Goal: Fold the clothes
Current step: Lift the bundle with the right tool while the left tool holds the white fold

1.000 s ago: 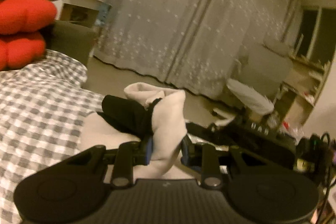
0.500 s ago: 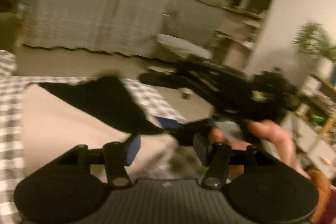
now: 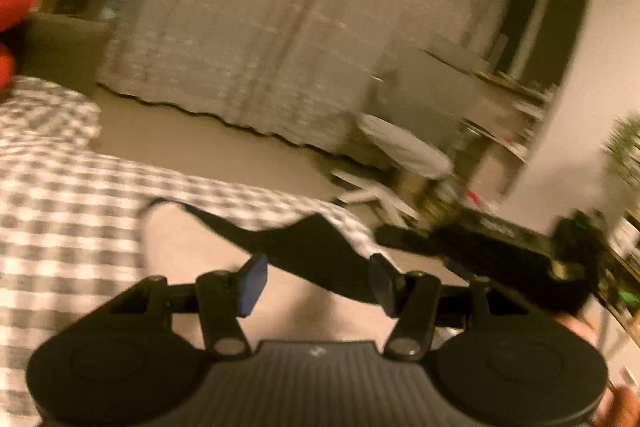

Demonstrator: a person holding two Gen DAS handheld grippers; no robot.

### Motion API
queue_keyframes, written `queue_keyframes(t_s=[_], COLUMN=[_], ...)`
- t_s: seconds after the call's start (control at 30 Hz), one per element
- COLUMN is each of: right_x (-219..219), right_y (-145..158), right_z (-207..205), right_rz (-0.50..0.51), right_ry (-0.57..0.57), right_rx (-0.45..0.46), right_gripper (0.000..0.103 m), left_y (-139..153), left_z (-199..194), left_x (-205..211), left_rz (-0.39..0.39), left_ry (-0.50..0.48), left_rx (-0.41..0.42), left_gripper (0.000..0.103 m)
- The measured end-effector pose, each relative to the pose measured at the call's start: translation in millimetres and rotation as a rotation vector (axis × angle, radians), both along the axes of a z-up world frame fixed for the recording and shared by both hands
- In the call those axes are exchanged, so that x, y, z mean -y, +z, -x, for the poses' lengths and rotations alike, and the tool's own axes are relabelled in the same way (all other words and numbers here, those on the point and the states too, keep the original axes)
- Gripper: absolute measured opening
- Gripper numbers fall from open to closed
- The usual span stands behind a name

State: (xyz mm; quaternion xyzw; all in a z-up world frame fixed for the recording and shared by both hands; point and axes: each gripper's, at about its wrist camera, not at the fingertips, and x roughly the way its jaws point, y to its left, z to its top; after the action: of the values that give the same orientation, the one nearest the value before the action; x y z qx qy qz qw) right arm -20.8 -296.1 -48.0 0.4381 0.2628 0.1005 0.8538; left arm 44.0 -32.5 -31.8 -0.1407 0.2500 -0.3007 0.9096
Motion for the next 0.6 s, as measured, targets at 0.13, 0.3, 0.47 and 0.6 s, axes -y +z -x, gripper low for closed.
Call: queue_keyframes(t_s=[0.13,0.3,0.47,0.6], right_x=[-19.5,-50.5,-70.3,-62.9], right_y=[2.6,3.9,13.0,21.2], right_z=[-6.4,-12.2,-7.5,-1.8], right_rz=[0.156,0.386,0.558,0.523], right_ry=[-0.007,0.0,-0.004,-0.02], right_rx=[0.006,0.027,0.12,0.182], right_gripper=[0.067,0.04,0.027,0.026], left_y=[-4.5,-9.3,-10.8,-8.9], left_z=[-9.3,-12.7,-11.5,-9.0], left_x=[-11.8,-17.5,-17.6,-13.8], left_rz=[-0.015,-0.06,-0.104,-0.106], left_ry=[0.085,0.146,0.17,0.149], left_rx=[-0.003,0.019,0.074,0.107], left_gripper=[0.057,0.057,0.055,0.055])
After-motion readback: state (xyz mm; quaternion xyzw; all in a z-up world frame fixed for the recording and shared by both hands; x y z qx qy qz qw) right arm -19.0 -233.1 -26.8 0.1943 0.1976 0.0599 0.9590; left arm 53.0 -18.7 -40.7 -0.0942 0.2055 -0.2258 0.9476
